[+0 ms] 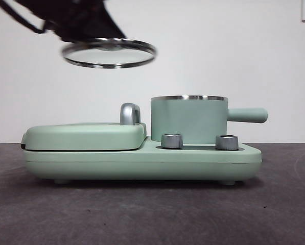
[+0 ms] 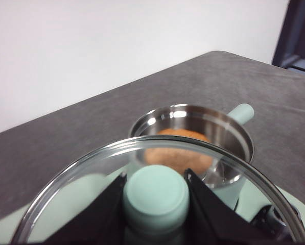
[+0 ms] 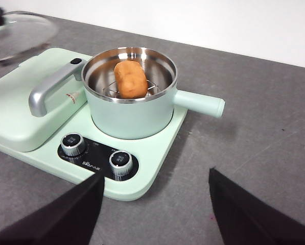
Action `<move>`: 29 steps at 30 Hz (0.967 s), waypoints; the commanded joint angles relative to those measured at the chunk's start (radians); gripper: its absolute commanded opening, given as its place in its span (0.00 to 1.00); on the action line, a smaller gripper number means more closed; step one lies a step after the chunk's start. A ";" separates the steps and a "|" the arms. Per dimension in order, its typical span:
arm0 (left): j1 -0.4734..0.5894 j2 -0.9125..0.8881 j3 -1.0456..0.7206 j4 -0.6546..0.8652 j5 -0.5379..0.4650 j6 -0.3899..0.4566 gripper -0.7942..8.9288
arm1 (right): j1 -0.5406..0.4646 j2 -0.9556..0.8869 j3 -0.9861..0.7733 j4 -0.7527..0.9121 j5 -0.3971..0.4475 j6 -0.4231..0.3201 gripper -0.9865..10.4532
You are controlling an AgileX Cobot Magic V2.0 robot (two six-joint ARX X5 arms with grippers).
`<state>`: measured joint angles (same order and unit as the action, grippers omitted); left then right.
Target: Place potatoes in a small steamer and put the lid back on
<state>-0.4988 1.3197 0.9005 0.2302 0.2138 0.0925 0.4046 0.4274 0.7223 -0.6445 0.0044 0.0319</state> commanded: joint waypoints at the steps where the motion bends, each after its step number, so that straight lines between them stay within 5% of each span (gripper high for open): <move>1: -0.031 0.092 0.096 0.035 0.005 0.046 0.09 | 0.005 0.002 0.003 -0.002 0.005 0.013 0.36; 17: -0.098 0.500 0.506 0.038 0.006 0.079 0.09 | 0.005 0.002 0.003 -0.037 0.004 0.021 0.36; 29: -0.122 0.631 0.599 0.050 0.033 0.079 0.09 | 0.005 0.002 0.003 -0.038 0.004 0.038 0.36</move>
<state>-0.6098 1.9327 1.4620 0.2382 0.2398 0.1654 0.4049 0.4274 0.7223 -0.6914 0.0044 0.0574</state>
